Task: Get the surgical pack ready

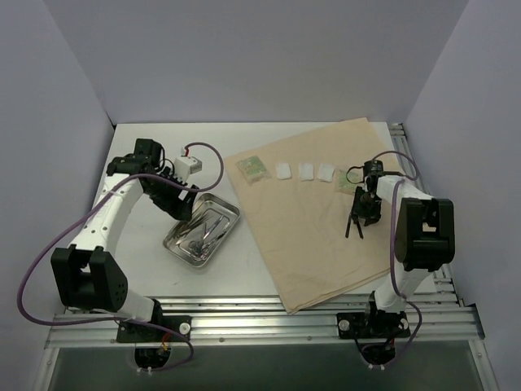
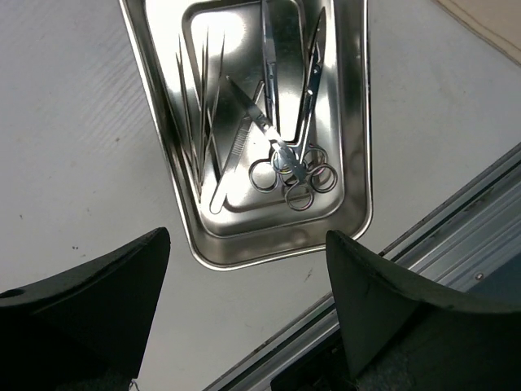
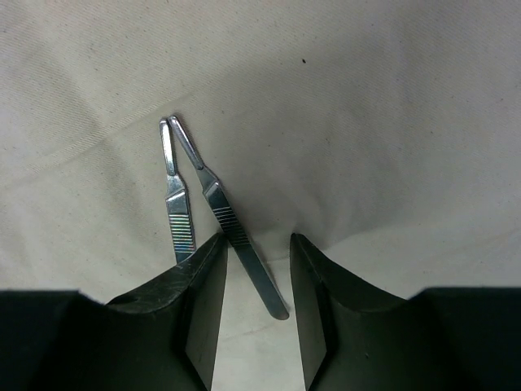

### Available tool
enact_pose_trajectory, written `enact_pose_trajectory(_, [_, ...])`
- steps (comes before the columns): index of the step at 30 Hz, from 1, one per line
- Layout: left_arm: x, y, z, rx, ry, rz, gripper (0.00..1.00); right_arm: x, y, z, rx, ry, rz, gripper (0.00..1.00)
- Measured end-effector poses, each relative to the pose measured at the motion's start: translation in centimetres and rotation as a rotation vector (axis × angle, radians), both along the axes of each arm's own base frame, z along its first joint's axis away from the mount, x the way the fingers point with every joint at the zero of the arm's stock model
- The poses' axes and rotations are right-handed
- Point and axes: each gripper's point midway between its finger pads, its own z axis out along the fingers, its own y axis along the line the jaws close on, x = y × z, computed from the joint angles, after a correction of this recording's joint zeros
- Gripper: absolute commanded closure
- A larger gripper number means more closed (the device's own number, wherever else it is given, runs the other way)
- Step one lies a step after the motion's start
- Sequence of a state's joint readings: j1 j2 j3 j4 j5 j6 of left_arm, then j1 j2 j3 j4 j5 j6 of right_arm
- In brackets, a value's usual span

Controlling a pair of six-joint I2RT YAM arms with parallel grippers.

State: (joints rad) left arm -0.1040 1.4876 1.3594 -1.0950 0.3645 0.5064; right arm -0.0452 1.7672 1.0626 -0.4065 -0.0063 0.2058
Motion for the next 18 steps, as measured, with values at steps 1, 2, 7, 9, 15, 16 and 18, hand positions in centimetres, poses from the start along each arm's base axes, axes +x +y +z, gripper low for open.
enact_pose_trajectory(1, [-0.2,-0.5,0.0,-0.007,0.007,-0.017,0.13,0.0,0.0,0.0,0.0,0.001,0.002,0.69])
enact_pose_trajectory(2, [-0.3,-0.9,0.0,-0.01,0.009,-0.027,0.12,0.1,0.0,0.0,0.0,-0.002,0.004,0.7])
enact_pose_trajectory(7, [-0.5,-1.8,-0.5,-0.013,0.028,-0.045,0.12,0.3,0.2,-0.1,0.012,-0.007,0.015,0.83])
enact_pose_trajectory(9, [-0.5,-2.0,-0.5,-0.012,0.032,-0.041,0.12,0.4,0.4,-0.1,0.022,-0.01,0.023,0.89])
enact_pose_trajectory(15, [-0.4,-1.8,-0.6,-0.004,0.034,-0.02,0.12,0.5,0.5,-0.1,0.028,-0.014,0.033,1.0])
enact_pose_trajectory(16, [-0.4,-1.8,-0.6,-0.001,0.033,-0.015,0.12,0.5,0.5,-0.1,0.028,-0.014,0.033,1.0])
enact_pose_trajectory(18, [-0.3,-1.7,-0.6,0.004,0.032,-0.01,0.12,0.5,0.5,0.0,0.028,-0.016,0.033,1.0])
